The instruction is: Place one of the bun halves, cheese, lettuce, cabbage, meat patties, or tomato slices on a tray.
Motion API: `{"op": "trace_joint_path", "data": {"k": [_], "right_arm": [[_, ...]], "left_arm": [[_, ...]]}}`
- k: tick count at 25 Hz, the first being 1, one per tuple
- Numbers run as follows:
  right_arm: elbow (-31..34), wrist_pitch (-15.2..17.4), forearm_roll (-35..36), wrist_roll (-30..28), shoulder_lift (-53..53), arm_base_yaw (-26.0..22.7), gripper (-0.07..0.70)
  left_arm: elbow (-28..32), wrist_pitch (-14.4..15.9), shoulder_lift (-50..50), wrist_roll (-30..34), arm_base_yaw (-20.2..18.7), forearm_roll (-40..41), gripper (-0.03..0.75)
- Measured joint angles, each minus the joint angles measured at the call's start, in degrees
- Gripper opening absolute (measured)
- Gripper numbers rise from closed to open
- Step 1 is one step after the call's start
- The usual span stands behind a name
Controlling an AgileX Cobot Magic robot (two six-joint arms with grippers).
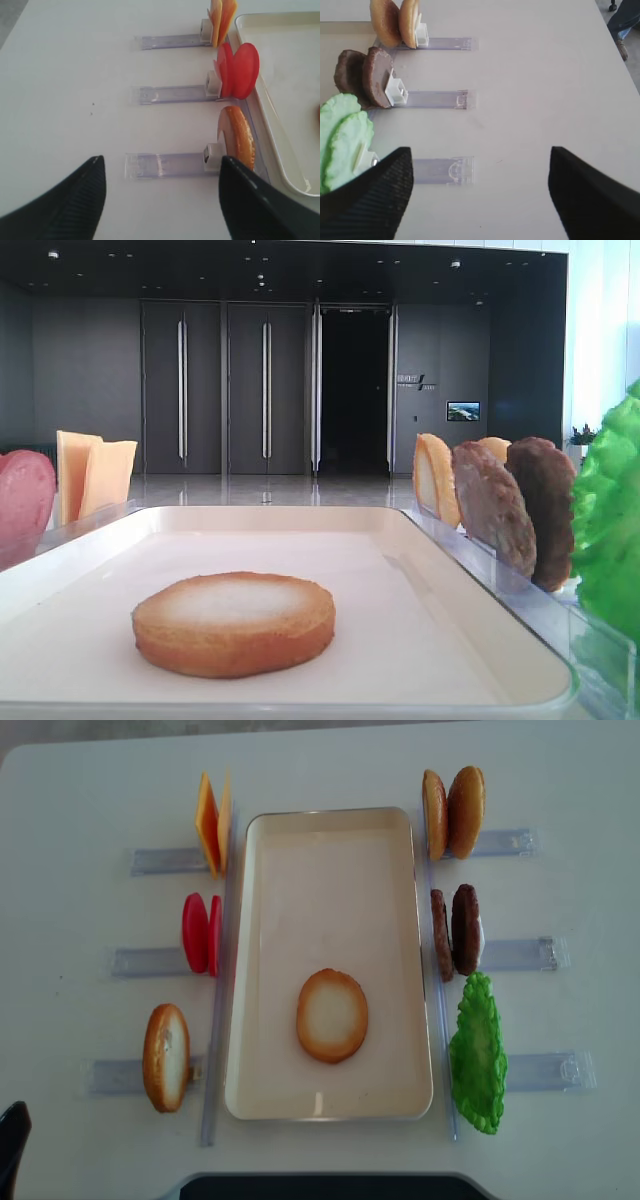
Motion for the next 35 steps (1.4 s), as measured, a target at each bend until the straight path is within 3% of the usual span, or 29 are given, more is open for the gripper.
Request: {"op": "trace_joint_path", "data": {"k": [35], "right_arm": [[0.0, 0.0, 0.0, 0.0, 0.0, 0.0, 0.531]], "left_arm": [[1.1, -0.8, 0.0, 1.7, 0.0, -0.3, 0.534]]}}
